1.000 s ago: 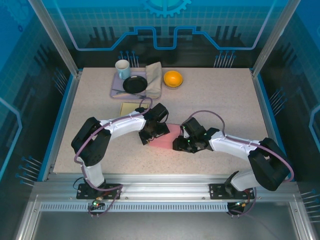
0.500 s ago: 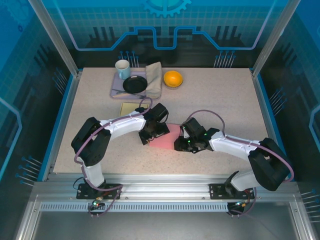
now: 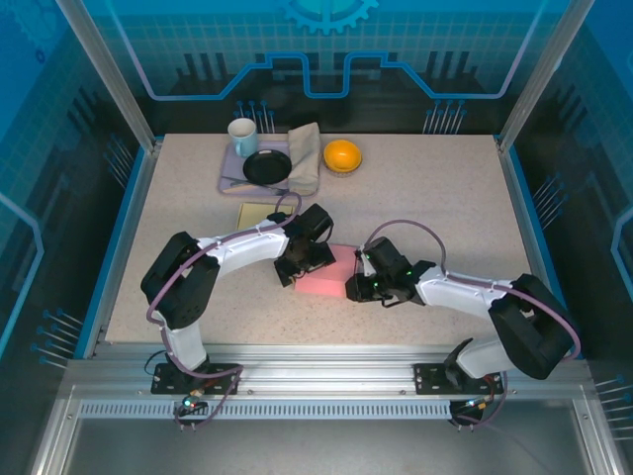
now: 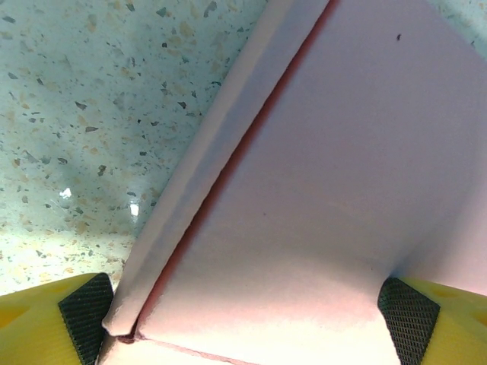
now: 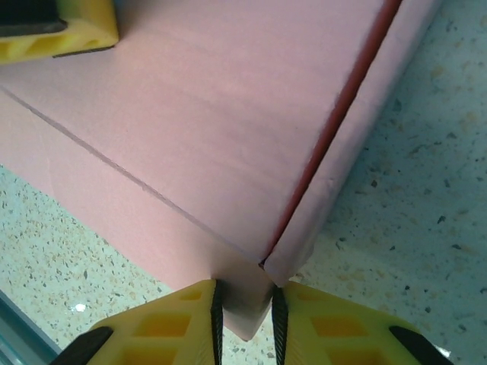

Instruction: Fold the paper box

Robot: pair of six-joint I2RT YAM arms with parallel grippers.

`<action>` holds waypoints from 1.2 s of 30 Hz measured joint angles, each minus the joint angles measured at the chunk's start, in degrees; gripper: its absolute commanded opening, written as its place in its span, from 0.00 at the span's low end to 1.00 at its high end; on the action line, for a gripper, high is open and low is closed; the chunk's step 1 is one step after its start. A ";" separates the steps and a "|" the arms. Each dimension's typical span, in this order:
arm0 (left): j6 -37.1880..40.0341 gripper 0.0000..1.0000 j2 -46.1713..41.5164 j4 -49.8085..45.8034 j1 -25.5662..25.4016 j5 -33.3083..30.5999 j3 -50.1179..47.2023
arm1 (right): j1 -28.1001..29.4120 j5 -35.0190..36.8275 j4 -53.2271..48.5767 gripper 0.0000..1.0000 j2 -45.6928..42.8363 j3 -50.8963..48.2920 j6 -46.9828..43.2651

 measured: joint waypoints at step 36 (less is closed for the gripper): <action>-1.60 0.95 0.94 2.23 0.37 1.18 0.00 | 0.02 14.93 15.08 0.28 -4.59 -10.27 -10.16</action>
